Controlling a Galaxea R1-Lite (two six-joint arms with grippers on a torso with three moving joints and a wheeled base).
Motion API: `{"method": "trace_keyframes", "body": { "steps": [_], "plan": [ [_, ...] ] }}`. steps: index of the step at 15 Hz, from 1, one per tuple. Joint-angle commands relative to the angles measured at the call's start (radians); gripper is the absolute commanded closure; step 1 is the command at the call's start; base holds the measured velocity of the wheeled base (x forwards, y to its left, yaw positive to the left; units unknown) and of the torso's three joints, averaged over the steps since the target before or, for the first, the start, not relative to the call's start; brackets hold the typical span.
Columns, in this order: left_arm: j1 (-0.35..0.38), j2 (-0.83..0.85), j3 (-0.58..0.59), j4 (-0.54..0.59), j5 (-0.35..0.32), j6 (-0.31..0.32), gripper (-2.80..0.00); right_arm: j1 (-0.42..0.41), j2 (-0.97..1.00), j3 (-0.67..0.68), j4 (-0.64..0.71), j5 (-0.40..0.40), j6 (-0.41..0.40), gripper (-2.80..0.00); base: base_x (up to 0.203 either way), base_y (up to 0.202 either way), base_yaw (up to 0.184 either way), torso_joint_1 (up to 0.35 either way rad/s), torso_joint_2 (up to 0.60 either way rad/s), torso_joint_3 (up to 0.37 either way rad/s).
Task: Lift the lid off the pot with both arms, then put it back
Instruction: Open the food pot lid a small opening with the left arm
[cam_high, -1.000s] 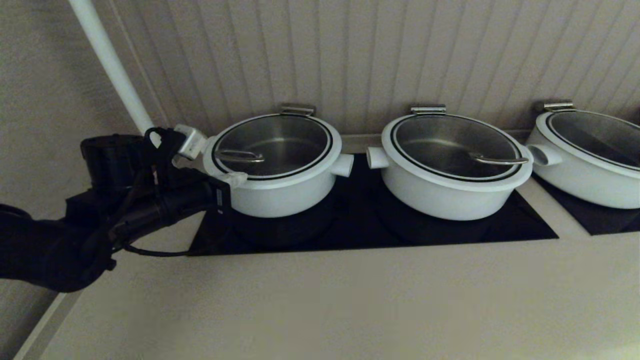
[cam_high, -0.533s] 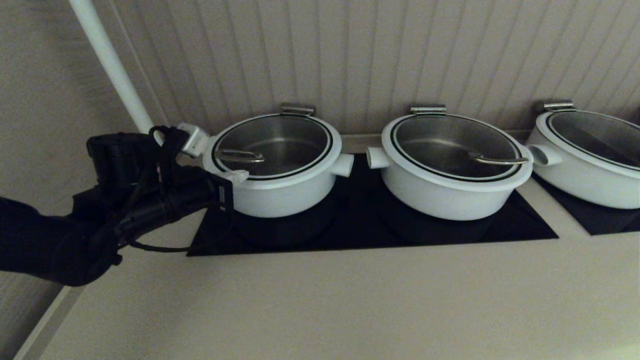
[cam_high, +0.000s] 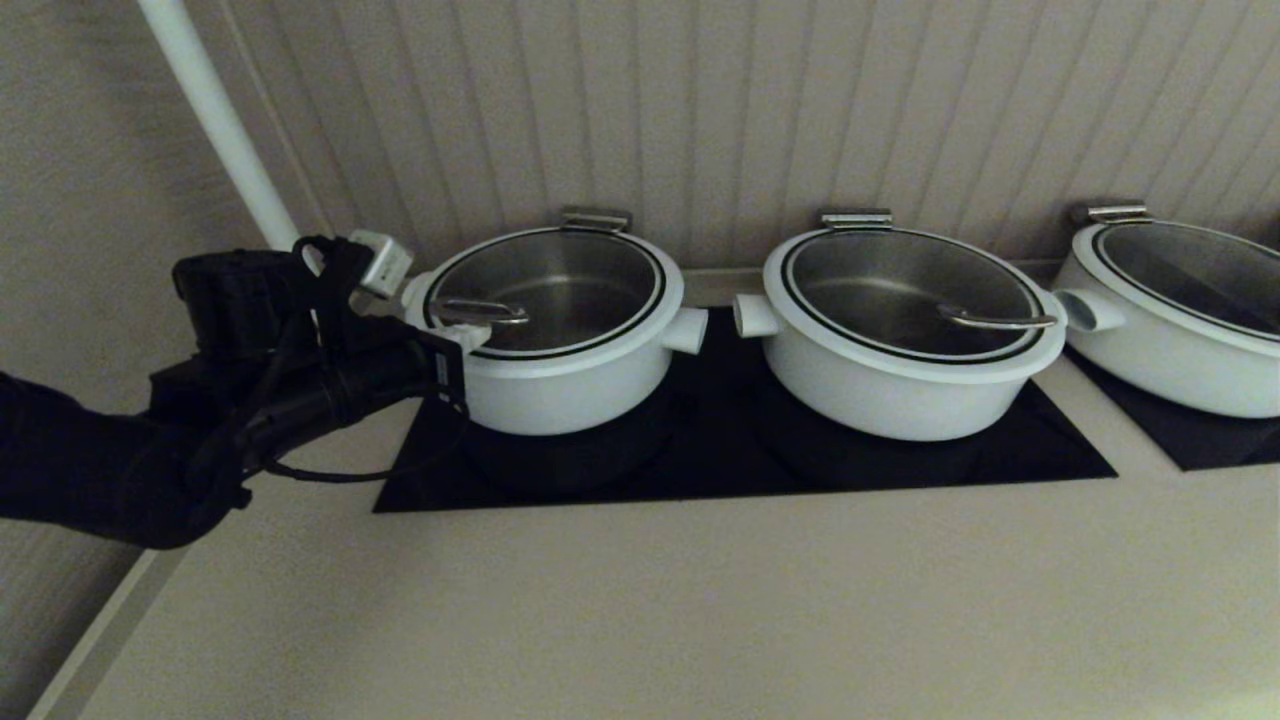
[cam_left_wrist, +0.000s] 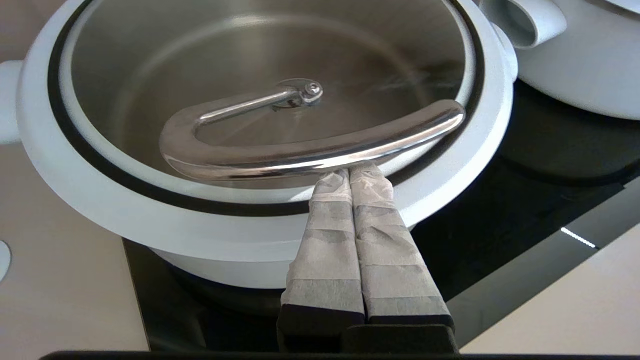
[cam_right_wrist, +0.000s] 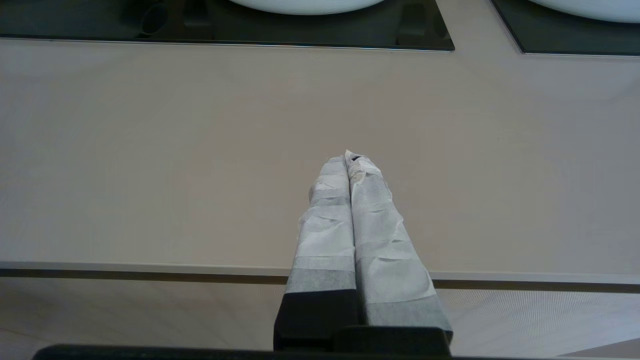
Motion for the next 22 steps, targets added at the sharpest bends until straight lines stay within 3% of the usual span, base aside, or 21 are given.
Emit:
{"method": "trace_keyframes", "body": {
  "steps": [1,3,7,22],
  "plan": [
    [0.008,0.005,-0.002,-0.006,-0.001,0.0,0.0,0.0,0.002,0.0,0.001,0.001,-0.001,0.0,0.0,0.0,0.0,0.0,0.0,0.0],
    [0.02,0.007,-0.002,-0.009,-0.001,0.0,0.0,0.0,0.002,0.0,0.001,0.001,-0.001,0.0,0.0,0.0,0.0,0.0,0.0,0.0],
    [0.036,0.057,0.002,-0.164,0.002,0.001,0.0,0.0,0.002,0.0,0.001,0.001,-0.001,0.0,0.0,0.0,0.0,0.0,0.0,0.0],
    [0.036,0.04,-0.002,-0.166,0.006,0.001,0.0,0.0,0.002,0.0,0.001,0.001,-0.001,0.0,0.0,0.0,0.0,0.0,0.0,0.0]
  ]
}}
